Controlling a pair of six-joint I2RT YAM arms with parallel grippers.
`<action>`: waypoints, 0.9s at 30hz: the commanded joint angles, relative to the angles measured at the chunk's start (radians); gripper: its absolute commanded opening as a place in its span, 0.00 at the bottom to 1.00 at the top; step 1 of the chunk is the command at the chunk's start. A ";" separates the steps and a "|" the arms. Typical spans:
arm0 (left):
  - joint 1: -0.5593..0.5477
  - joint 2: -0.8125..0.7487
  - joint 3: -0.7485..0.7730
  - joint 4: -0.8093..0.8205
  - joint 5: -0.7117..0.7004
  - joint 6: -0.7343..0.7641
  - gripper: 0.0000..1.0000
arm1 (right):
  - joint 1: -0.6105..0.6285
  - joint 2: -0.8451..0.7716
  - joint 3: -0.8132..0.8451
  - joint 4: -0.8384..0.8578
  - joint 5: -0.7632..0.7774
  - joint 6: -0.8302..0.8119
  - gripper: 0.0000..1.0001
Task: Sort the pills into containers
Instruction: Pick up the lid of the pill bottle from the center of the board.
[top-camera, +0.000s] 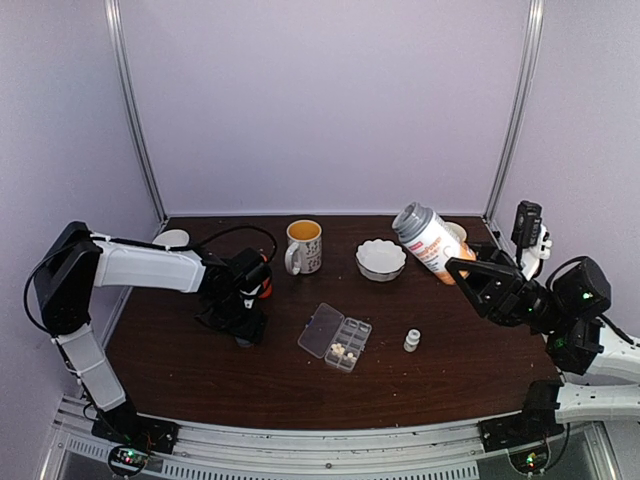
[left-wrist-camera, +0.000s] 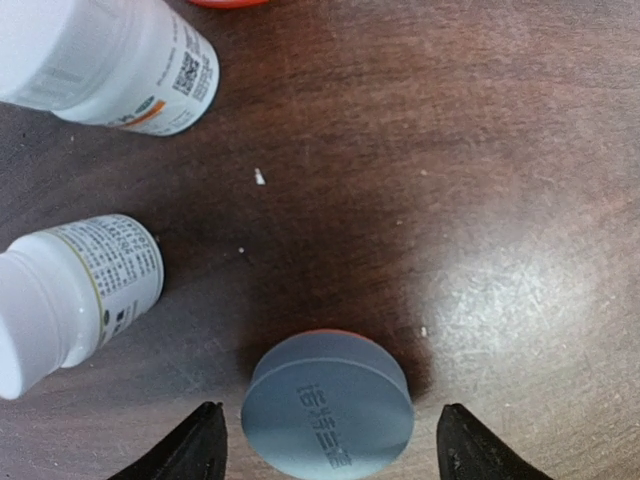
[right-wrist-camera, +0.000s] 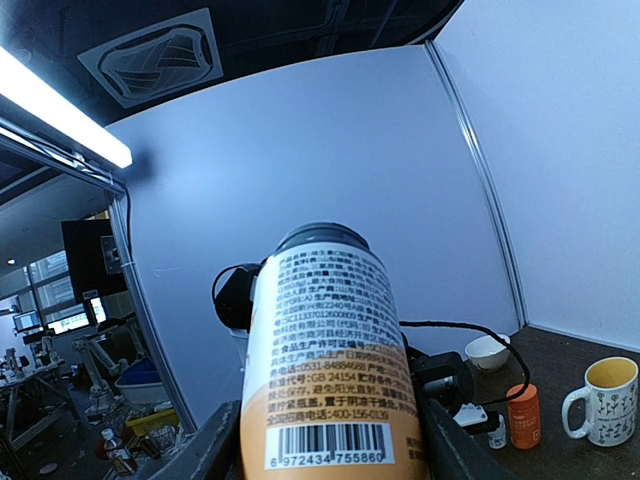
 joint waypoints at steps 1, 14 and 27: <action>0.015 0.031 0.000 0.029 0.001 0.018 0.75 | 0.003 -0.005 -0.018 0.045 -0.002 0.017 0.00; 0.026 0.048 0.013 0.026 0.014 0.031 0.45 | 0.003 0.012 -0.022 0.048 0.000 0.033 0.00; 0.026 -0.249 0.269 -0.138 0.301 0.101 0.38 | 0.005 0.080 -0.018 0.037 -0.012 0.000 0.00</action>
